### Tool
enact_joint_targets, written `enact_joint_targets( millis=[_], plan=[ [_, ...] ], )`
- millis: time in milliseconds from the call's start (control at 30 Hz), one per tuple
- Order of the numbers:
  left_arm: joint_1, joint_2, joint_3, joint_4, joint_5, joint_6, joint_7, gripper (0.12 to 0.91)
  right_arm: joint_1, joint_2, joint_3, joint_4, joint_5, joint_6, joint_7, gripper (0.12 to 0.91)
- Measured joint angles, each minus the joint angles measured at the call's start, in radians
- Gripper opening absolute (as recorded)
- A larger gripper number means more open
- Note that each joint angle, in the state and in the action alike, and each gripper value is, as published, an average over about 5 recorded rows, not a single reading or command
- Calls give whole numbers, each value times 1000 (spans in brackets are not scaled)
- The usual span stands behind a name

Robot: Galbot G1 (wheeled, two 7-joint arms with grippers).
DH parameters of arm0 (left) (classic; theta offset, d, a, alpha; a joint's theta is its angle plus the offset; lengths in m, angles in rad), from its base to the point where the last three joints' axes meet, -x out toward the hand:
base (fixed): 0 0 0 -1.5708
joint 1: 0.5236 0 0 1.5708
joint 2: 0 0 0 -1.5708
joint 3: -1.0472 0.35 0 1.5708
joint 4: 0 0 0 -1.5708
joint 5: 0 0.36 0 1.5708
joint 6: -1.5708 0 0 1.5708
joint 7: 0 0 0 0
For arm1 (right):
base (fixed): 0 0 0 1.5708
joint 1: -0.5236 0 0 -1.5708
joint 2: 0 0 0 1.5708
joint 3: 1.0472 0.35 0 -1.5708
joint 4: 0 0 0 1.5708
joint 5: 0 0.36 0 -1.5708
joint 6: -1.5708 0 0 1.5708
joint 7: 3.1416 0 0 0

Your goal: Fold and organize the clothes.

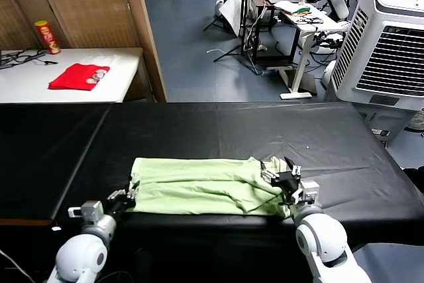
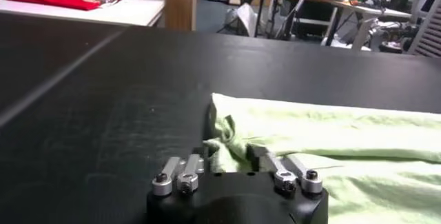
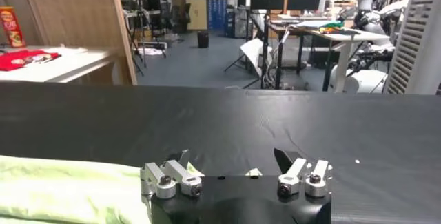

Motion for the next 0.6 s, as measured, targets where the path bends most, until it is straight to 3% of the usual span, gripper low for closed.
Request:
enact_joint_targets(
  millis=[167, 333, 600],
  plan=[
    [-2, 11, -3, 8, 74, -12, 4, 150, -2, -2, 9, 7, 0, 0, -3, 798],
    [4, 46, -28, 23, 211, -44, 15, 147, -4, -3, 22, 12, 2, 1, -3, 798],
    [20, 203, -132, 49, 343, -71, 17, 147, -18, 8, 30, 9, 3, 16, -6, 798]
  ],
)
